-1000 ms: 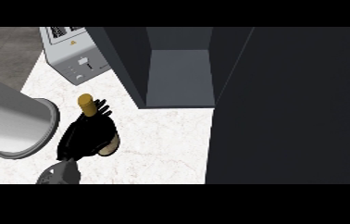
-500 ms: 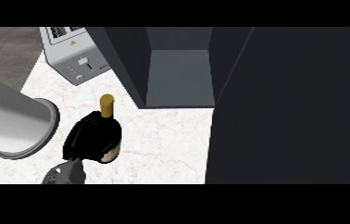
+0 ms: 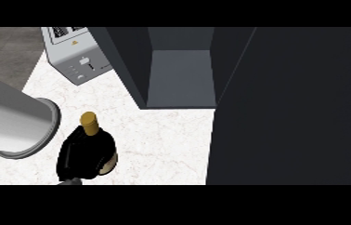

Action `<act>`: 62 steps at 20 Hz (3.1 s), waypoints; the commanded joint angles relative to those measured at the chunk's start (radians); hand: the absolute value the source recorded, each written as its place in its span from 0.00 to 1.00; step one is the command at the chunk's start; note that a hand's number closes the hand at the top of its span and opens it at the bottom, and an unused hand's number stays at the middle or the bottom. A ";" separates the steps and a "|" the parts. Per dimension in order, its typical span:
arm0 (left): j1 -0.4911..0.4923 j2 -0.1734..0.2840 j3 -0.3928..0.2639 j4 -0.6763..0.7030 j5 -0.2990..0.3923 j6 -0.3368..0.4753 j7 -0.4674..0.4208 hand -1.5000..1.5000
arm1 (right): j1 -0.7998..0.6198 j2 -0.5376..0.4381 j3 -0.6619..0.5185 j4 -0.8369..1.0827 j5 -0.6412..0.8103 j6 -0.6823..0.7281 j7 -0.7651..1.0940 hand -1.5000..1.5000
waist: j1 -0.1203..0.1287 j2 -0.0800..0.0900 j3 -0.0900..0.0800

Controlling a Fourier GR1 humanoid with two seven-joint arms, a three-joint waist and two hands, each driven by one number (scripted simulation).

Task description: Pick up the wine, place it into the cabinet and close the cabinet

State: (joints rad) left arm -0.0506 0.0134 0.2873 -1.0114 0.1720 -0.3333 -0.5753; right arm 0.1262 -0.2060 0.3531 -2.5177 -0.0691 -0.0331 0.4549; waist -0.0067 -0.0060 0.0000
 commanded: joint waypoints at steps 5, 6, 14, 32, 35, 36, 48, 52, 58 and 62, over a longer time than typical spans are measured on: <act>0.133 -0.013 -0.162 -0.279 0.154 0.041 0.057 1.00 | 0.008 0.009 -0.010 -0.167 -0.045 -0.013 0.087 0.00 | 0.011 -0.001 0.001; 0.118 -0.013 -0.180 -0.261 0.130 0.053 0.006 1.00 | 0.012 0.019 -0.016 -0.171 -0.044 -0.019 0.072 0.00 | 0.005 0.001 0.000; 0.113 -0.013 -0.415 -0.538 0.160 0.327 0.231 1.00 | 0.067 -0.005 0.001 -0.204 -0.064 0.016 0.076 0.00 | -0.003 -0.002 0.001; -0.247 -0.013 -0.651 -0.549 0.147 0.854 0.493 1.00 | 0.012 0.000 -0.123 -0.172 -0.127 0.048 0.090 0.00 | -0.004 0.005 0.000; -0.294 -0.013 -0.627 -0.433 0.188 0.839 0.455 1.00 | 0.078 -0.003 -0.131 -0.181 -0.164 0.083 0.051 0.00 | -0.013 0.005 0.001; -0.376 -0.013 -0.628 -0.350 0.215 0.872 0.415 1.00 | 0.069 0.017 -0.100 -0.165 -0.140 0.074 0.040 0.00 | -0.024 0.007 0.000; -0.457 -0.013 -0.719 -0.085 0.366 0.944 0.244 1.00 | 0.123 0.056 -0.015 -0.169 -0.071 0.089 0.005 0.00 | -0.029 0.007 -0.001; -0.425 -0.013 -0.724 -0.008 0.391 0.896 0.166 1.00 | 0.116 0.021 -0.101 -0.223 -0.140 0.101 0.059 0.00 | -0.025 0.007 -0.001; -0.507 -0.013 -0.733 0.083 0.545 0.921 0.083 1.00 | 0.083 0.033 -0.097 -0.218 -0.156 0.105 0.089 0.00 | -0.037 0.008 -0.001; -0.534 -0.013 -0.706 0.171 0.600 0.852 0.045 1.00 | 0.105 0.052 -0.068 -0.222 -0.107 0.090 0.078 0.00 | -0.032 0.007 -0.001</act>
State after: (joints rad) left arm -0.5596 0.0001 -0.4326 -0.8993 0.7221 0.5499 -0.4979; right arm 0.1479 -0.1515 0.2778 -2.5133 -0.1075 0.0691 0.4593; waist -0.0383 0.0033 -0.0012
